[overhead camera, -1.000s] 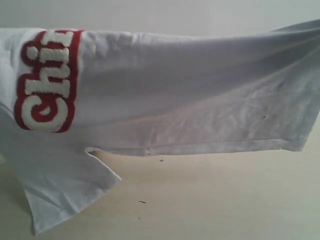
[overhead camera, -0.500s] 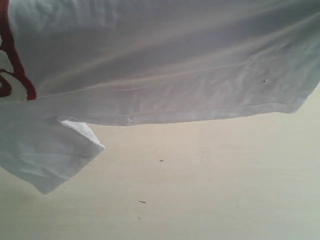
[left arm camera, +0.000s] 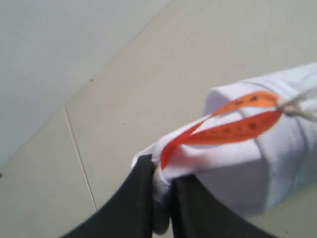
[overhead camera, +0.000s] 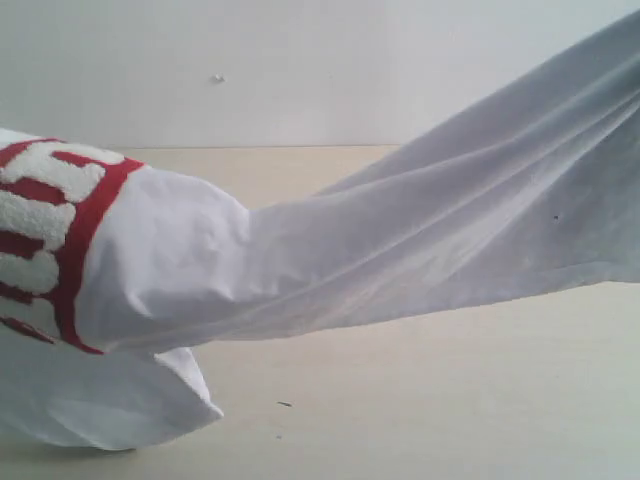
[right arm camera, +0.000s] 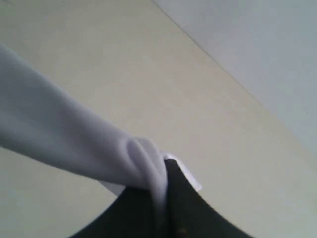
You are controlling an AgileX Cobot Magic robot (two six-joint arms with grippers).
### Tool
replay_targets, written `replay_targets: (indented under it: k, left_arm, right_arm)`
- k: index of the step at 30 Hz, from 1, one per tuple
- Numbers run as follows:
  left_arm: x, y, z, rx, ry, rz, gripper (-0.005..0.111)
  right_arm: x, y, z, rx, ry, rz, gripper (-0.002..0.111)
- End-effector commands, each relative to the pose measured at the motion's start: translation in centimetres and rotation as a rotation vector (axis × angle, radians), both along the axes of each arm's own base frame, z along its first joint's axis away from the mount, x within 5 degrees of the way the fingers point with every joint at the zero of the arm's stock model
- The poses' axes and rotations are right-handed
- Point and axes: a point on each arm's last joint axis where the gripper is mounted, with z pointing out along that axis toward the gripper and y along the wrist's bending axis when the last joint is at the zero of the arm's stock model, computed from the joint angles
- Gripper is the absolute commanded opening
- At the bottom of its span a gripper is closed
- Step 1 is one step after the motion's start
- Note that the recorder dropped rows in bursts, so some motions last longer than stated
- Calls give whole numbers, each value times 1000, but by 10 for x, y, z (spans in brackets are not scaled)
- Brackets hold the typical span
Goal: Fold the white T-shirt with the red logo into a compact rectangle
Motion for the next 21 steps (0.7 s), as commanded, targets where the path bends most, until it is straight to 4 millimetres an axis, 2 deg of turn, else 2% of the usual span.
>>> replay_targets:
  k: [1,6,9,10,12,14,18,21]
  left_arm:
    - [16,-2,-12,-5,110,-18,0]
    - [43,-3,-29,25,197,-47,0]
    - [64,-3,-46,60,274,-82,0]
    - [84,-4,-61,95,314,-127,0]
    - [105,-4,-75,108,311,-142,0]
    - [122,-5,-87,108,304,-141,0]
    - [163,-6,-130,111,335,-147,0]
    - [188,-6,-159,135,393,-177,0]
  right_arm:
    - [13,-6,-17,-38,75,-44,0]
    - [45,-12,-55,-50,247,-48,0]
    - [73,-15,-80,-24,368,-62,0]
    - [91,-18,-100,-21,449,-60,0]
    - [108,-21,-119,-25,504,-62,0]
    - [127,-23,-138,-22,514,-77,0]
    - [168,-29,-180,-15,615,-83,0]
    - [194,-32,-202,-13,684,-73,0]
